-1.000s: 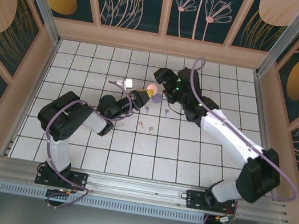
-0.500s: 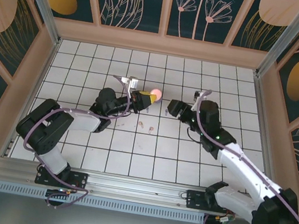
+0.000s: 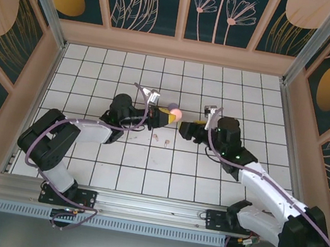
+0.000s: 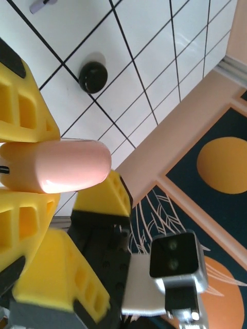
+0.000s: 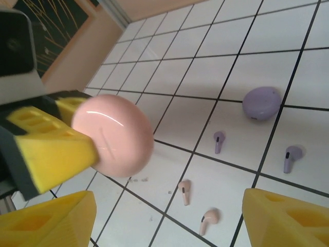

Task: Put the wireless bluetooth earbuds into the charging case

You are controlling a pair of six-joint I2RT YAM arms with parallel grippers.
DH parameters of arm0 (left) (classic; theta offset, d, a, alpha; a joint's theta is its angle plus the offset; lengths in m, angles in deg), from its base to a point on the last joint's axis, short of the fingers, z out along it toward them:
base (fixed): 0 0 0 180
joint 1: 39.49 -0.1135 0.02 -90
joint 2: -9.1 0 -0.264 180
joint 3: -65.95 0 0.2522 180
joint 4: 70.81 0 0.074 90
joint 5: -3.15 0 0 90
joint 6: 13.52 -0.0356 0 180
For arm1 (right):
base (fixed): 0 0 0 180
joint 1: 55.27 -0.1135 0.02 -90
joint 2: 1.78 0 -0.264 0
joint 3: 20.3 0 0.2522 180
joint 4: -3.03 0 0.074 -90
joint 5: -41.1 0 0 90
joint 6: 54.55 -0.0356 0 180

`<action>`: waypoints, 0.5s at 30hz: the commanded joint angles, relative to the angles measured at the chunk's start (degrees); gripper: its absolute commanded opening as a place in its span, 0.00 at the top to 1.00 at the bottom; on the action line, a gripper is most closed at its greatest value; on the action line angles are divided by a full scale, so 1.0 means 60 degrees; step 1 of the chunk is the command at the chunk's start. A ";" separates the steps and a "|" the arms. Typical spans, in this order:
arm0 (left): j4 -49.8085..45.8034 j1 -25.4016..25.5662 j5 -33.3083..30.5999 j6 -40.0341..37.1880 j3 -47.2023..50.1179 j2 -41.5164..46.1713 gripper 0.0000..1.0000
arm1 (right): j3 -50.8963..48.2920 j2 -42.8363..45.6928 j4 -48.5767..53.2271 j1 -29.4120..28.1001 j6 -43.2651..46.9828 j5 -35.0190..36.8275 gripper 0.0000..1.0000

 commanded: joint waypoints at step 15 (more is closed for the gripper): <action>-0.0258 -0.0061 0.0526 -0.0300 -0.0292 0.0047 1.00 | 0.0775 -0.1196 -0.0975 0.0276 0.0254 -0.0306 0.32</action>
